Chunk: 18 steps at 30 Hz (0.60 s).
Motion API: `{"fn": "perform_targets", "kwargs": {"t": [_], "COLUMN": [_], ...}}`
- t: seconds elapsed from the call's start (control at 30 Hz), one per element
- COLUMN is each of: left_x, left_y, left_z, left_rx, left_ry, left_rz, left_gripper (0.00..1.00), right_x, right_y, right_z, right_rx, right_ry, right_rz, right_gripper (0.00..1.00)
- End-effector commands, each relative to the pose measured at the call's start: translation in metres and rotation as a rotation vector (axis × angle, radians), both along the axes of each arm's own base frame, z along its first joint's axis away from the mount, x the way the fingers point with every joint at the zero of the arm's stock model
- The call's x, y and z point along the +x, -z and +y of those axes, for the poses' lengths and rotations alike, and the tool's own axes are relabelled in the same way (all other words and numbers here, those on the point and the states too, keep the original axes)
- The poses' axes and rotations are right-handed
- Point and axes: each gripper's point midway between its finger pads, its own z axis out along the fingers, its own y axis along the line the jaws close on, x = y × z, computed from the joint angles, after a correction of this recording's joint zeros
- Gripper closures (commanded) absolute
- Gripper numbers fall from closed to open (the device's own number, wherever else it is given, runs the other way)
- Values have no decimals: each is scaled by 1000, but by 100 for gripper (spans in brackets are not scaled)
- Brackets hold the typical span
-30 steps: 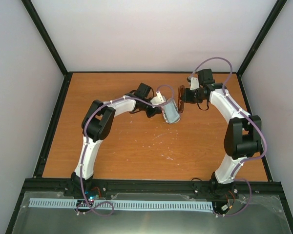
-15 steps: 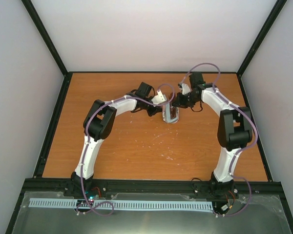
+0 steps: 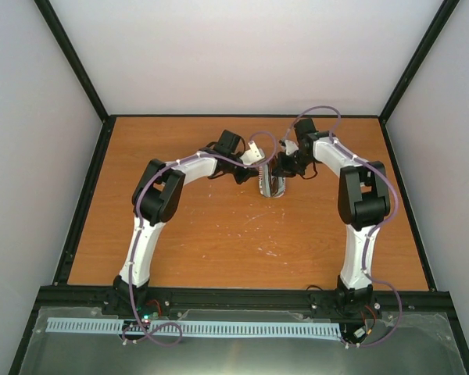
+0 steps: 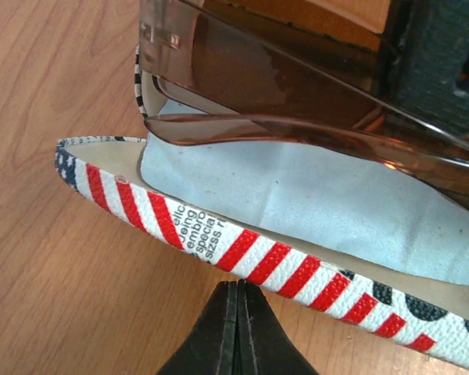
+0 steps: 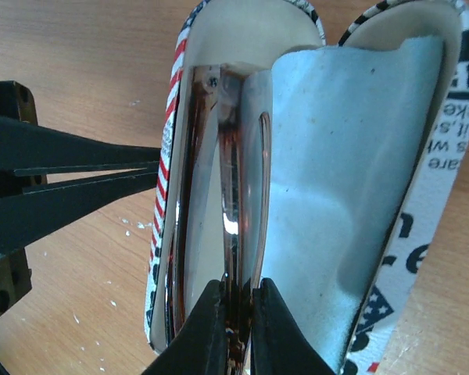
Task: Organize the sunglasses
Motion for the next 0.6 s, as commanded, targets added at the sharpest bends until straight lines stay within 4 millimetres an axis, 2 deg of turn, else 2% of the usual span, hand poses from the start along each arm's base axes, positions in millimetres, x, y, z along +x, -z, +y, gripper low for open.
{"fn": "perform_targets", "kwargs": {"t": [0.0, 0.2, 0.37, 0.57], "left_x": [15, 15, 16, 18], "left_y": [-26, -26, -26, -25], "left_z": [-3, -4, -2, -1], "left_rx": [-55, -65, -64, -68], "left_ry": [-17, -16, -16, -14], "left_rz": [-42, -37, -44, -43], "left_gripper": [97, 97, 97, 97], "right_x": [10, 9, 1, 7], "right_y": [4, 19, 33, 32], "right_z": [-2, 0, -11, -21], "right_rx": [-16, -18, -91, -124], "right_ry": [20, 6, -1, 27], "right_rz": [14, 75, 123, 118], "right_gripper": [97, 97, 97, 97]}}
